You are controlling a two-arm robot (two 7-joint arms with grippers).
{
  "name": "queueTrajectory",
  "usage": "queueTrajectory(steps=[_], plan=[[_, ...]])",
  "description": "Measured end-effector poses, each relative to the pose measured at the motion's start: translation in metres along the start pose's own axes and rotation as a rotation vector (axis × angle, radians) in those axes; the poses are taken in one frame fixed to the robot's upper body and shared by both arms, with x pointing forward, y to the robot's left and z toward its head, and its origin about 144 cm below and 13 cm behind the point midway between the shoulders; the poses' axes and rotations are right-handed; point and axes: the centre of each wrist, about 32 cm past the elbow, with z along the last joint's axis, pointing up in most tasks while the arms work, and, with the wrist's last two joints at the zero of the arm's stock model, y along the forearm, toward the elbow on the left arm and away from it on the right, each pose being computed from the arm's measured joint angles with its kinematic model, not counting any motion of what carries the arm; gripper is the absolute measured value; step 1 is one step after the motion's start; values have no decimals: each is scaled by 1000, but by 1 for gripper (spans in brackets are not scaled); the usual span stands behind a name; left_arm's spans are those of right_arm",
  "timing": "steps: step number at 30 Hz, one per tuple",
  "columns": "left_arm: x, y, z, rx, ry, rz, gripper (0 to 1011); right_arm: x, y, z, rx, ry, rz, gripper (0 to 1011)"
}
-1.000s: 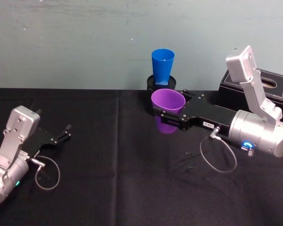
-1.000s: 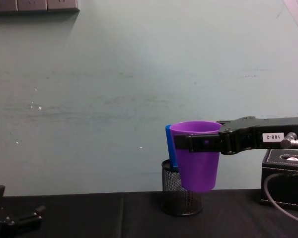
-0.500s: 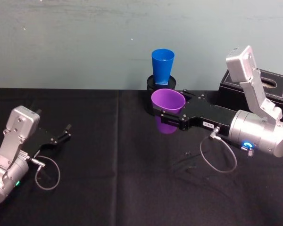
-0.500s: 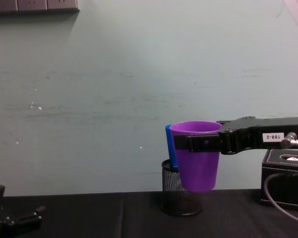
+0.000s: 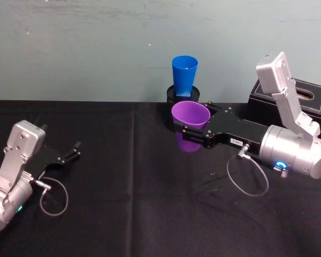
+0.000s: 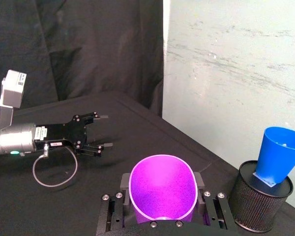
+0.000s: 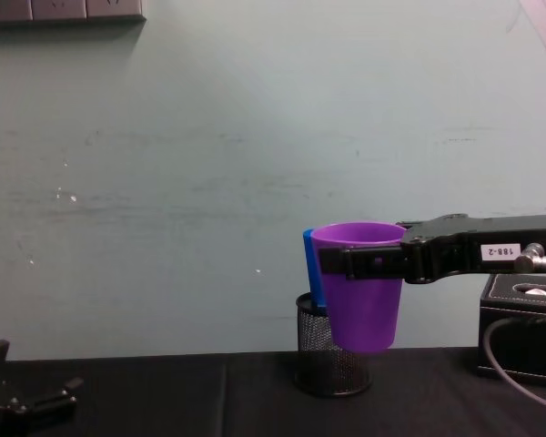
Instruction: Pick up one cup with a gripper and tap it against the other cup.
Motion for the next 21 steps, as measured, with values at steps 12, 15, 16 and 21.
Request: queueTrajectory(steps=[12,15,16,21], plan=[[0,0,0,0,0,0,1011,2,0,1,-4,22,-18,726],[0,0,0,0,0,0,1011,4,1,2,-6,33,-35,726],[0,0,0,0,0,0,1011,5,2,2,-7,36,-46,726],[0,0,0,0,0,0,1011,11,8,6,-4,42,-83,726]])
